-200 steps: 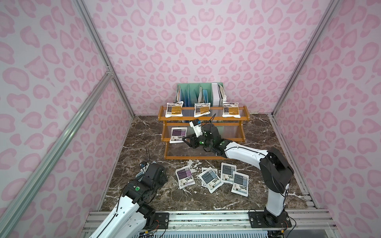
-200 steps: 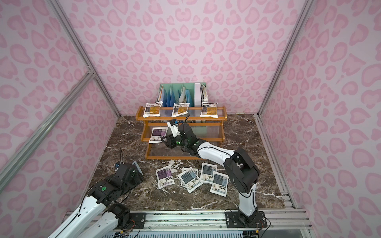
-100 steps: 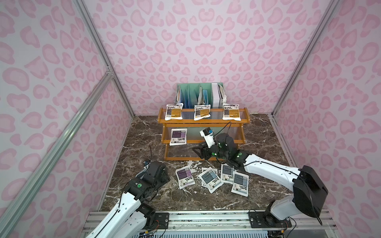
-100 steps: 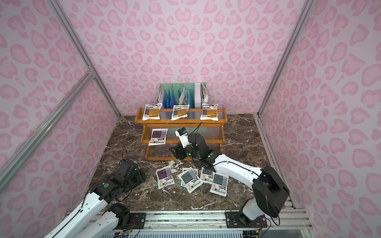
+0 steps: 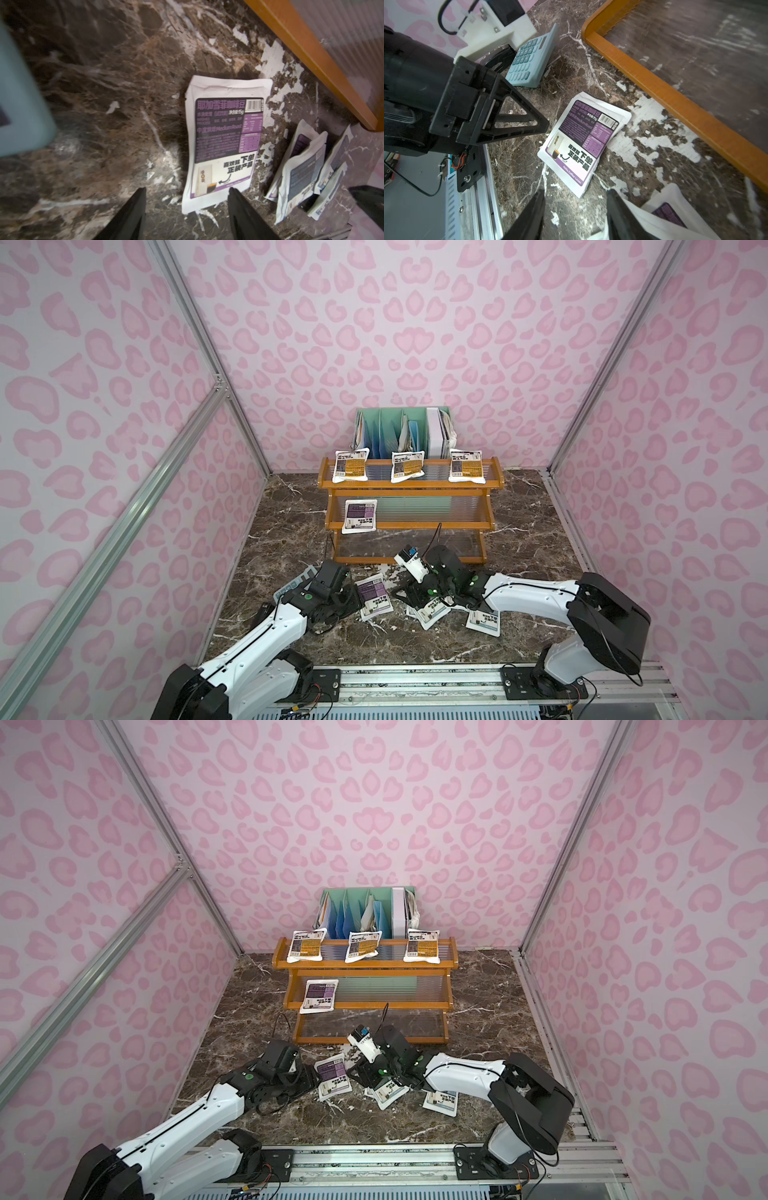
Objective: Place the bagged coffee beans on the shelf by color
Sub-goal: Pick up the bagged coffee beans at the center of the board.
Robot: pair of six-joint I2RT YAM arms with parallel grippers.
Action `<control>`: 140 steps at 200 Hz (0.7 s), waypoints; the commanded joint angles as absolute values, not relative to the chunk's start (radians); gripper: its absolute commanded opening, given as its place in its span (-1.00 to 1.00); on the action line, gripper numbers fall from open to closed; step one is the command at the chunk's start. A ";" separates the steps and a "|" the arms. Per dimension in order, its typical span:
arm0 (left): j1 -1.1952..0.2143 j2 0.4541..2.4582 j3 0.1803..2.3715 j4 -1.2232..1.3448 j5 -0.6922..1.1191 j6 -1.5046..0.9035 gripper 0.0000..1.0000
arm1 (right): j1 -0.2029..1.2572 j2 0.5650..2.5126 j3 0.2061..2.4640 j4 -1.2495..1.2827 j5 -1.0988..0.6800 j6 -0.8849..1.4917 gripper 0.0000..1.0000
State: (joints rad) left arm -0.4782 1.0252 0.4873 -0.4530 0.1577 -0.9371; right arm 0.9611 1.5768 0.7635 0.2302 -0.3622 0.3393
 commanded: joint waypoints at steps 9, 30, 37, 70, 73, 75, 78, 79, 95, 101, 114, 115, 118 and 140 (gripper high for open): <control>-0.478 1.104 0.509 -0.396 0.234 -0.887 0.21 | 0.962 1.664 0.788 0.295 -0.411 0.338 -0.05; -0.476 1.172 0.514 -0.387 0.260 -0.871 0.15 | 0.962 1.711 0.794 0.315 -0.429 0.340 -0.07; -0.476 1.196 0.518 -0.387 0.266 -0.866 0.12 | 0.962 1.718 0.793 0.322 -0.431 0.341 -0.07; -0.476 1.289 0.553 -0.367 0.305 -0.841 0.04 | 0.963 1.758 0.798 0.339 -0.450 0.333 -0.08; -0.476 1.298 0.556 -0.365 0.309 -0.837 0.03 | 0.963 1.764 0.799 0.339 -0.452 0.333 -0.08; -0.476 1.303 0.557 -0.361 0.311 -0.836 0.02 | 0.962 1.769 0.801 0.339 -0.452 0.333 -0.08; -0.476 1.310 0.560 -0.359 0.314 -0.834 -0.01 | 0.962 1.773 0.804 0.339 -0.454 0.333 -0.08; -0.476 1.313 0.561 -0.358 0.315 -0.832 -0.02 | 0.963 1.776 0.804 0.340 -0.454 0.334 -0.08; -0.476 1.355 0.577 -0.349 0.330 -0.816 -0.29 | 0.963 1.799 0.811 0.343 -0.465 0.336 -0.09; -0.476 1.368 0.582 -0.348 0.336 -0.811 -0.40 | 0.962 1.803 0.812 0.346 -0.466 0.339 -0.09; -0.476 1.391 0.590 -0.346 0.350 -0.800 -0.70 | 0.962 1.803 0.809 0.348 -0.466 0.342 -0.09; -0.476 1.393 0.591 -0.346 0.352 -0.801 -0.73 | 0.963 1.802 0.809 0.348 -0.466 0.342 -0.09; -0.476 1.395 0.592 -0.346 0.353 -0.799 -0.80 | 0.963 1.800 0.807 0.348 -0.465 0.342 -0.09; -0.476 1.396 0.598 -0.356 0.350 -0.798 -1.00 | 0.962 1.780 0.806 0.343 -0.455 0.337 -0.09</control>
